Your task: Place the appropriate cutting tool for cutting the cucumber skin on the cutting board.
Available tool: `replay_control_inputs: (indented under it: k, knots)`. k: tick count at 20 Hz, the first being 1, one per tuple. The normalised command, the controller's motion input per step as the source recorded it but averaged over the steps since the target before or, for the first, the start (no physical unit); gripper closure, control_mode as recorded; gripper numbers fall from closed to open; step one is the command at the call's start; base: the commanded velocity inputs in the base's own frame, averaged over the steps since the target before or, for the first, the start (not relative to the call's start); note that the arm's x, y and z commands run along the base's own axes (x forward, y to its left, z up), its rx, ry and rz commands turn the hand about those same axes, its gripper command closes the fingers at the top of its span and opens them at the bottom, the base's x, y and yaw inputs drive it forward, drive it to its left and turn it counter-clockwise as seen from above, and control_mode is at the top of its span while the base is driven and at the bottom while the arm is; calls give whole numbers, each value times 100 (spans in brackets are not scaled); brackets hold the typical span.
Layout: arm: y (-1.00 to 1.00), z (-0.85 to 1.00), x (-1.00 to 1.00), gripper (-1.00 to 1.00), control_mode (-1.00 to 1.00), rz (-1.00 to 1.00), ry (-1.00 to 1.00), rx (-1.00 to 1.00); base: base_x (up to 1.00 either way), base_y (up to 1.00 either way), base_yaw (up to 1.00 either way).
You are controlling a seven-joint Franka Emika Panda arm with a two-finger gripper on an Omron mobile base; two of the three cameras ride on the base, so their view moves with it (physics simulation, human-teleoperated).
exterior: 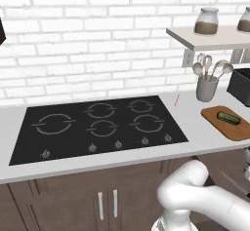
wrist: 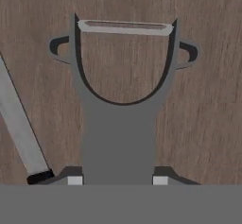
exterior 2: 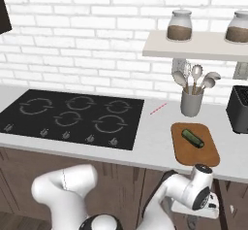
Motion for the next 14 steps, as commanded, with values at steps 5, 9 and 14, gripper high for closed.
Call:
replay_control_inputs:
  k: [5, 9, 14]
  knots:
    - [17, 100, -90, 100, -100, 1, -1, -1, 0, 0, 0]
    - [36, 100, -85, 100, -100, 3, 0, -2, 0, 0, 0]
    - [43, 100, -41, 100, -100, 9, 0, -7, 0, 0, 0]
